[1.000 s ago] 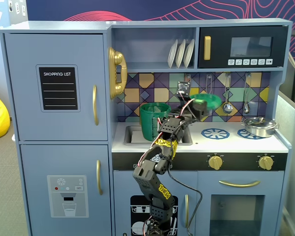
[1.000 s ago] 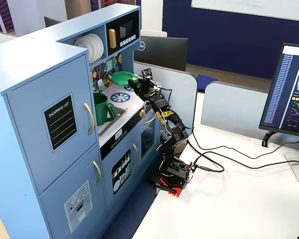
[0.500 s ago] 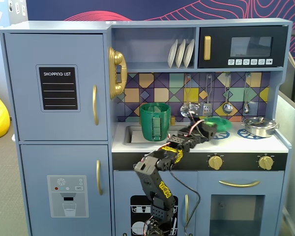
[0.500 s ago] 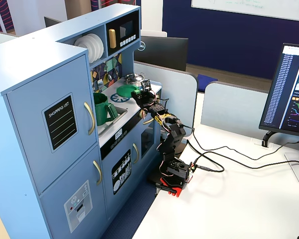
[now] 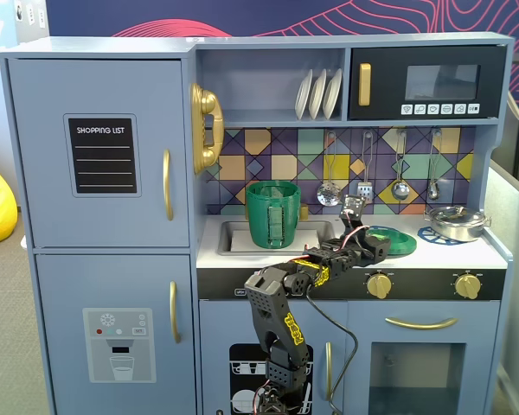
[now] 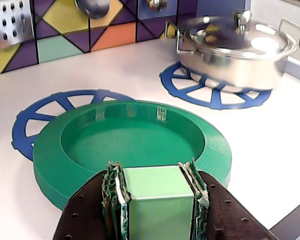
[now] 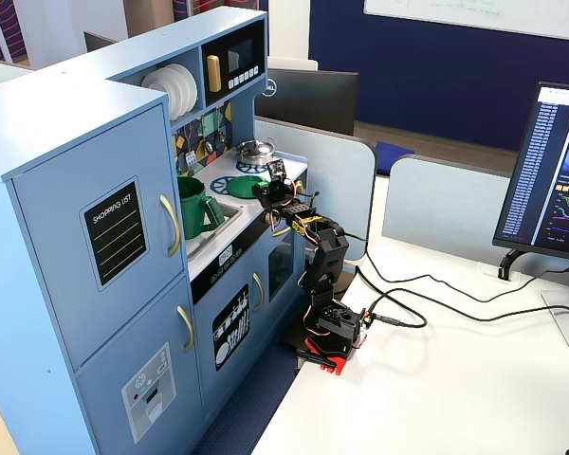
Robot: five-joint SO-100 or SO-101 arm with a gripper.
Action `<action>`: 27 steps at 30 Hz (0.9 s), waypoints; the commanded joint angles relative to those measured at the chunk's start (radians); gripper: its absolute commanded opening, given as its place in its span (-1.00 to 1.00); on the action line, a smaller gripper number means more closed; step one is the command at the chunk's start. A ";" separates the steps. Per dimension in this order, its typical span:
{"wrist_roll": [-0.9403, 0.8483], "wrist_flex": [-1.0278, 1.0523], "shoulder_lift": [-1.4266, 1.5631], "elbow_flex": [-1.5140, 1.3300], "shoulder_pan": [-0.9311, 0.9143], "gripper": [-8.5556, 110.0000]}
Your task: Take off the lid from the green recipient and place it on the counter
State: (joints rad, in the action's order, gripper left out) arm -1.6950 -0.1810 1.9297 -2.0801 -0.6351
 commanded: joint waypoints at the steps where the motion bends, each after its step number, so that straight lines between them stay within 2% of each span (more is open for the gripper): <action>1: -0.023 -0.041 0.006 0.009 -0.011 -0.86; 3: -0.009 -0.044 0.005 0.012 -0.006 -0.82; 6: 0.025 -0.029 0.017 0.023 -0.017 -0.48; 13: 0.091 0.201 0.250 0.041 0.006 -0.28; 17: 0.097 0.502 0.540 -0.038 0.026 -0.26; 22: 0.078 0.999 0.943 -0.172 0.166 -0.30; 27: 0.008 1.378 1.135 -0.282 0.308 -0.36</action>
State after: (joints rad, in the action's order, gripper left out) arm -1.6414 0.9511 2.9376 -2.3240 -0.4096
